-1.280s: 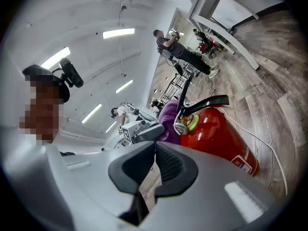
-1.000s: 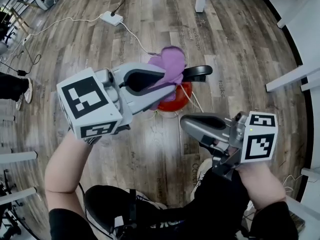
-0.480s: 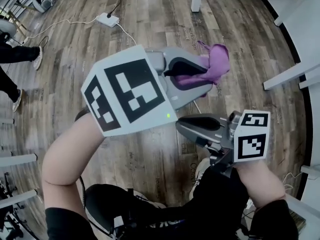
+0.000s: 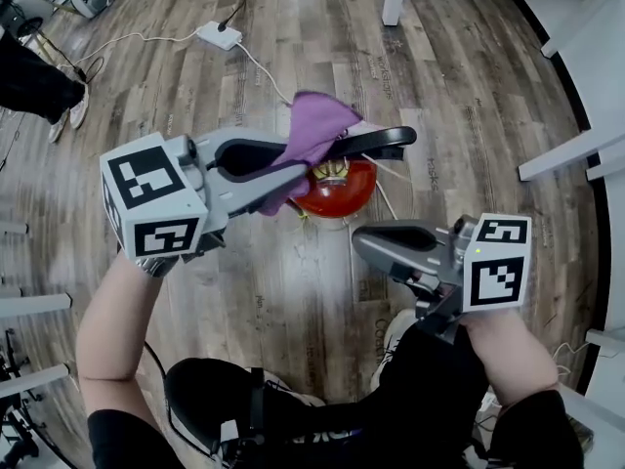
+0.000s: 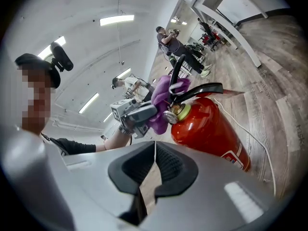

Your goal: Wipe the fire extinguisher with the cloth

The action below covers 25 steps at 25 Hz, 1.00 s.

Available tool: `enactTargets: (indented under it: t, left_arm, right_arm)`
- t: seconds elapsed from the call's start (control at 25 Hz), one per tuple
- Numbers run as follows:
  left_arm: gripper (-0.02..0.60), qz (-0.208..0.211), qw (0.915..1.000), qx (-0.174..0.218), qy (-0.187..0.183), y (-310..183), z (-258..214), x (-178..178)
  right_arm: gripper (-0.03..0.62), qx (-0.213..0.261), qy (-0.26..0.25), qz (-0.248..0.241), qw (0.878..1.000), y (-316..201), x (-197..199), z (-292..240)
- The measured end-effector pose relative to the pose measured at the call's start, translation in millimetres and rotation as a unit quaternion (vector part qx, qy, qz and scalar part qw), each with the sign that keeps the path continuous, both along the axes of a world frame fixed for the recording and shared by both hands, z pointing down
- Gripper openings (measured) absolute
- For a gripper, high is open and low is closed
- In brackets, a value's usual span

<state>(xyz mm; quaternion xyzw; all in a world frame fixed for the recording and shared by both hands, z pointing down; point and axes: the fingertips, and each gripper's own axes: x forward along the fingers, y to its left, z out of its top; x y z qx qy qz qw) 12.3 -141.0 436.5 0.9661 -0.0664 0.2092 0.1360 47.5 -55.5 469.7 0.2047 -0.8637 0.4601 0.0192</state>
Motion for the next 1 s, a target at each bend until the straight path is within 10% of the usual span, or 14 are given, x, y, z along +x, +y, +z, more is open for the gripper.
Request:
enactTargets:
  t: [0.4, 0.64, 1.0]
  left_arm:
    - [0.060, -0.160, 0.9697, -0.173, 0.064, 5.4, 96.9, -123.0]
    - [0.058, -0.174, 0.9271, -0.248, 0.220, 23.6, 100.2, -142.0]
    - [0.058, -0.177, 0.8926, -0.284, 0.302, 45.2, 76.1, -158.5]
  right_arm:
    - [0.006, -0.003, 0.008, -0.009, 1.000, -0.4, -18.9, 1.1]
    - [0.018, 0.007, 0.006, -0.019, 1.000, 1.3, -33.4, -4.5]
    - [0.023, 0.021, -0.070, 0.008, 0.997, 0.5, -45.6, -30.0]
